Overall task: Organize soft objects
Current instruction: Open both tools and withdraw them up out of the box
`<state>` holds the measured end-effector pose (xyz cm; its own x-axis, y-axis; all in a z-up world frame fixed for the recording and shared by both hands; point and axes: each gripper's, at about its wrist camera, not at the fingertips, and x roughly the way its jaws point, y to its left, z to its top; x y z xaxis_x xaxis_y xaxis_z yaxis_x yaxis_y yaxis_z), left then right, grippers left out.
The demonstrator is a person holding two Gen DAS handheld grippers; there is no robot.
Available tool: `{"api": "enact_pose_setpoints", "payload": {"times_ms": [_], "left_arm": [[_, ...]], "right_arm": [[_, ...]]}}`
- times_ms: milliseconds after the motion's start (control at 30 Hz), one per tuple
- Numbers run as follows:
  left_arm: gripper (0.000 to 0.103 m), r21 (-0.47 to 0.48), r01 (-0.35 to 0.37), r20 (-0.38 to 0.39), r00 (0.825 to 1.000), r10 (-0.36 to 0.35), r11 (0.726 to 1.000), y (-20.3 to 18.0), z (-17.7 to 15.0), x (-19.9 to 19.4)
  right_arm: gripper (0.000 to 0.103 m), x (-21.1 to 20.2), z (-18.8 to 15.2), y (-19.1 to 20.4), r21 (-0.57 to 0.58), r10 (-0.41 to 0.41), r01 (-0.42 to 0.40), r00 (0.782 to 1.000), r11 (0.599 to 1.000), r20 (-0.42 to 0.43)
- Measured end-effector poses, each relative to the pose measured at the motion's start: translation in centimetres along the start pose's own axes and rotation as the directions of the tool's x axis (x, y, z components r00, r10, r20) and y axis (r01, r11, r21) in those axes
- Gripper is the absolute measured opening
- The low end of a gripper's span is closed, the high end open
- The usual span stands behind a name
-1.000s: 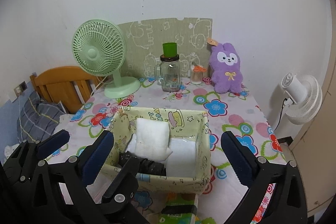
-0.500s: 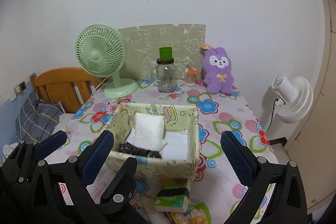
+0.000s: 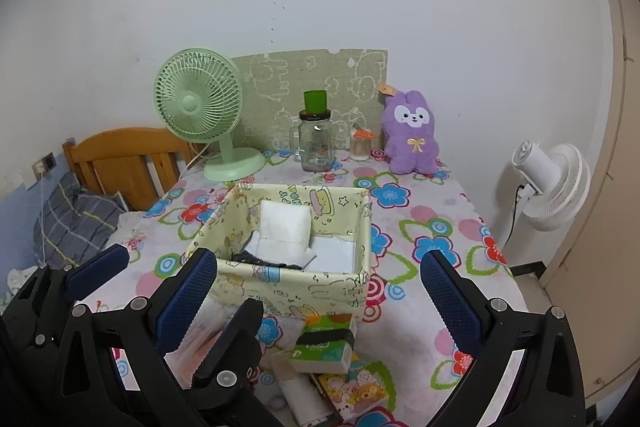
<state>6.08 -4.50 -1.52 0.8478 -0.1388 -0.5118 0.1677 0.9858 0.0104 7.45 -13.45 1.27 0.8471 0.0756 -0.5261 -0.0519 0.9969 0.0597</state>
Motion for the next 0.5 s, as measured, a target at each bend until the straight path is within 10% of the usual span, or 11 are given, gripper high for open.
{"api": "enact_pose_setpoints", "payload": {"times_ms": [500], "left_arm": [[0.102, 0.009, 0.006, 0.000, 1.000, -0.006, 1.000, -0.6, -2.9, -0.9]], "right_arm": [[0.091, -0.9, -3.1, -0.3, 0.007, 0.065, -0.065, 0.998, 0.998, -0.001]]}}
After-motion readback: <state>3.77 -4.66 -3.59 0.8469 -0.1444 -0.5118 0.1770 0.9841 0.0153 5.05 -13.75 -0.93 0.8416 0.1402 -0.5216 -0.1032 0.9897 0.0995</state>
